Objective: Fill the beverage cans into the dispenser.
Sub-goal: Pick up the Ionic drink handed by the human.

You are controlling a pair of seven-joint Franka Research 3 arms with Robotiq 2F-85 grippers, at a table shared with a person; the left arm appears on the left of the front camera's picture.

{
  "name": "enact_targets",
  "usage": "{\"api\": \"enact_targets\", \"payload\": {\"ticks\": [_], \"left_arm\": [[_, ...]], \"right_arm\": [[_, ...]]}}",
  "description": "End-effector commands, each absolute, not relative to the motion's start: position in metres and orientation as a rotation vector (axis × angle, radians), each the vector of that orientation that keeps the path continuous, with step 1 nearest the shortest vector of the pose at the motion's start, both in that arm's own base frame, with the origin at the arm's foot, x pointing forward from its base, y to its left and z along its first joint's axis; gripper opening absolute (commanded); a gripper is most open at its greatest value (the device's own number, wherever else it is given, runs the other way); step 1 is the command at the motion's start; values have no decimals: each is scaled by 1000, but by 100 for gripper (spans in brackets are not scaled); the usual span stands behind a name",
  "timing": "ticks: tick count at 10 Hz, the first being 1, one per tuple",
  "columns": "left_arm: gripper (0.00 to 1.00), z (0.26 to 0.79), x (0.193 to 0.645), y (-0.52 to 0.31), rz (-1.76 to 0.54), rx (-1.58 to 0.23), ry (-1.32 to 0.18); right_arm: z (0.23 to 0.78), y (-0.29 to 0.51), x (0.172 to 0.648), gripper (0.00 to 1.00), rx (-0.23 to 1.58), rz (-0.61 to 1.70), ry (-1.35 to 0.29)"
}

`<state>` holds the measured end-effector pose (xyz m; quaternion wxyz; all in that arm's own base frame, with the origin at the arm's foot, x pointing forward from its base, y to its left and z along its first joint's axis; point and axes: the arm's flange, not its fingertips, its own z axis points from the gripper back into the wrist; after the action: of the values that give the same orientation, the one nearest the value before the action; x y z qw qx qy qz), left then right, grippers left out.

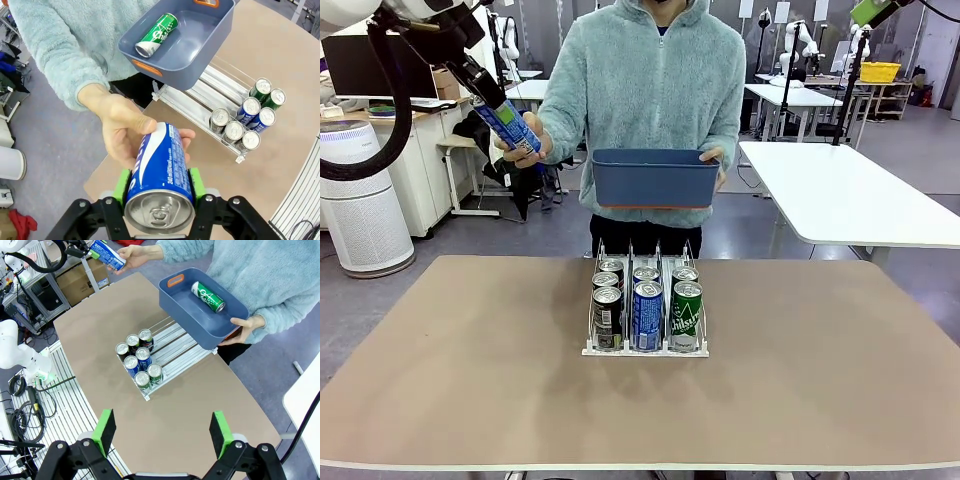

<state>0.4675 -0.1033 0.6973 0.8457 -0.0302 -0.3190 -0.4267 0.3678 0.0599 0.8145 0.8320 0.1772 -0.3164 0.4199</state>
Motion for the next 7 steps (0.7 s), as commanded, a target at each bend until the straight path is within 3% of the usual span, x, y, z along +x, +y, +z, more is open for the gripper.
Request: {"api": "enact_targets", "payload": {"ticks": [1,7], "left_arm": [[37,694,467,-102,-900,-64,-670],[37,694,467,-102,-900,-64,-670]], "right_arm": [[814,61,366,100,385,886,-666],[814,61,366,100,385,886,-666]]}}
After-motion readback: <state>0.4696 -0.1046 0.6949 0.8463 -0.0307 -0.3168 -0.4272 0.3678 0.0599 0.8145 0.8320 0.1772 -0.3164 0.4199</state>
